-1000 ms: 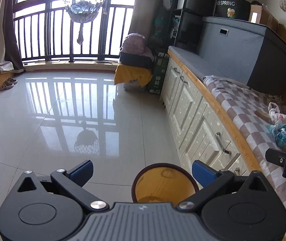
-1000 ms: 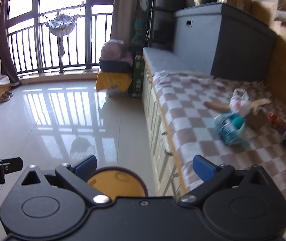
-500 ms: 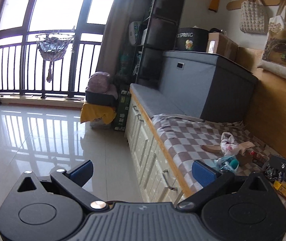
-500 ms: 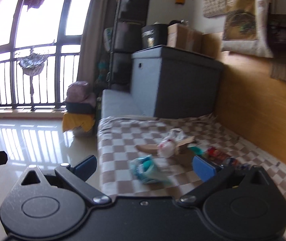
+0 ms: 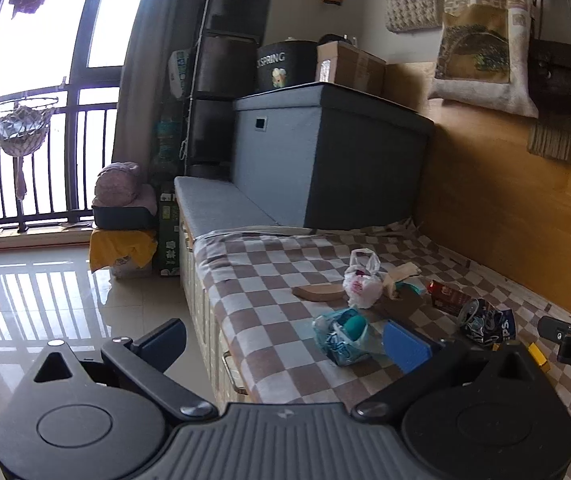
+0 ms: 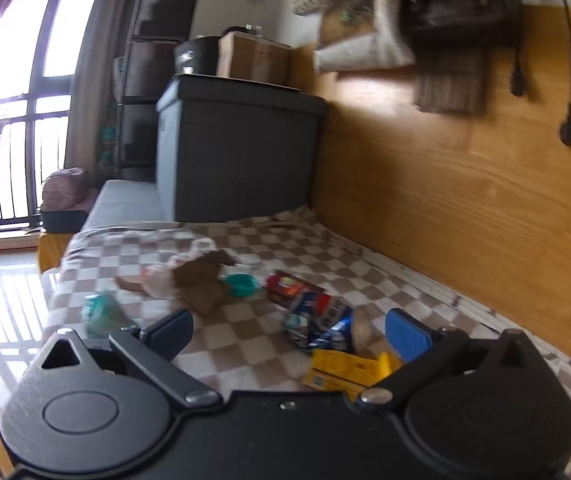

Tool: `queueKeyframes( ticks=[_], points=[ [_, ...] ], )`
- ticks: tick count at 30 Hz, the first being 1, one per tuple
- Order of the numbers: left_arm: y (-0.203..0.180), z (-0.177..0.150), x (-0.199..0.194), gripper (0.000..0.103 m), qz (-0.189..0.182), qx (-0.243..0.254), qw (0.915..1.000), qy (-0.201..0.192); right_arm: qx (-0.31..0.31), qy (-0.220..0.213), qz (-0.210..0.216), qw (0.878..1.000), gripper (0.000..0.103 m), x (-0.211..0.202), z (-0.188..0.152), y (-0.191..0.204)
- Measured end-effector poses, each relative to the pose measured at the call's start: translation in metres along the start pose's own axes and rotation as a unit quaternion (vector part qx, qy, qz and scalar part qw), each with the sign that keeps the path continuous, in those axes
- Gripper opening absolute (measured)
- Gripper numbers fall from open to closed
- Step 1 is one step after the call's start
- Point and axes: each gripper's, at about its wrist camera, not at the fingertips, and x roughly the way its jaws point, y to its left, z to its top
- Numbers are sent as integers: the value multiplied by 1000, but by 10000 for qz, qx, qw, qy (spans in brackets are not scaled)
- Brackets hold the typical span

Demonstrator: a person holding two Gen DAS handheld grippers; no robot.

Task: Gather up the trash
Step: 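Grasp the yellow cigarette box with the right tool while the left tool approaches the teal wrapper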

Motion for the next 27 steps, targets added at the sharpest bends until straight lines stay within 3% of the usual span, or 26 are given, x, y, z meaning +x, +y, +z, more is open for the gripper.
queueKeyframes(
  ticks=[10,14,19,27],
  points=[
    [-54,-13,42,103,-513,517,9973,-5,581,186,-188,9980,103,61,-24,-63],
    [-67,-13,56,103,-714,883,9935,-19,683,322,-146,9970,103,82,-39,-72],
    [-76,-15,72,103,-985,860,9914,15,870,493,-248,9947,103,101,-56,-76],
    [-89,-14,93,103,-1029,1040,9891,192,1338,609,-287,9887,103,123,-68,-80]
  ],
)
